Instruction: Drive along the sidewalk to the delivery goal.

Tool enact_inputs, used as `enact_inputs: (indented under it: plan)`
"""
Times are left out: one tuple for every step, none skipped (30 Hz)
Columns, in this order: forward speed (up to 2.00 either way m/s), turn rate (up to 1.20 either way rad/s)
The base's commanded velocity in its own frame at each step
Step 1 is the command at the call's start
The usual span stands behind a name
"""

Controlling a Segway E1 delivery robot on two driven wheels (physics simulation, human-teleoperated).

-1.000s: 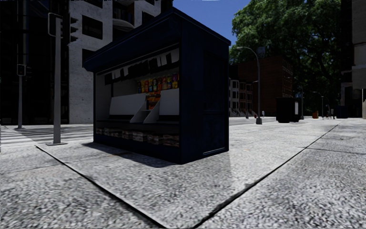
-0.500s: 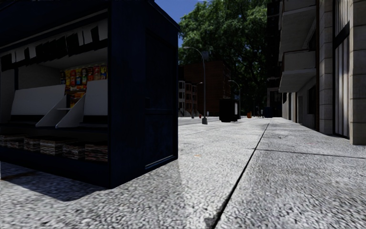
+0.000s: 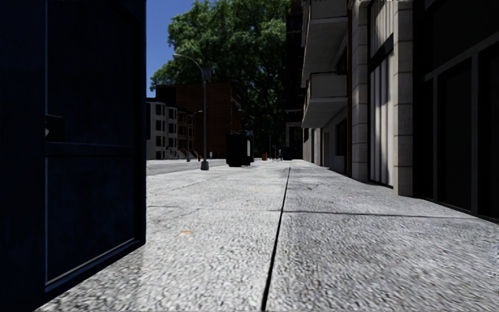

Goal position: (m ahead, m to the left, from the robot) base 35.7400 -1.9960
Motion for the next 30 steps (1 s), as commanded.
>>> enact_inputs:
  plan:
    - [1.78,-0.67]
    - [1.79,-0.67]
    - [1.79,-0.67]
    - [1.8,-0.67]
    - [1.82,-0.65]
    - [1.9,-0.5]
    - [1.9,-0.5]
    - [1.98,-0.29]
    - [1.99,-0.11]
    - [1.99,-0.11]
    - [2.0,0.0]
    - [2.0,0.0]
    - [2.0,0.0]
    - [2.0,0.0]
    - [2.0,0.0]
    - [2.0,0.0]
    - [2.0,0.0]
    - [2.0,0.0]
    - [2.0,0.0]
    - [2.0,0.0]
    - [2.0,0.0]
    - [2.0,0.0]
    - [2.0,0.0]
    - [2.0,0.0]
    - [2.0,0.0]
    - [2.0,0.0]
    - [2.0,0.0]
    - [2.0,0.0]
    - [2.0,0.0]
    - [2.0,0.0]
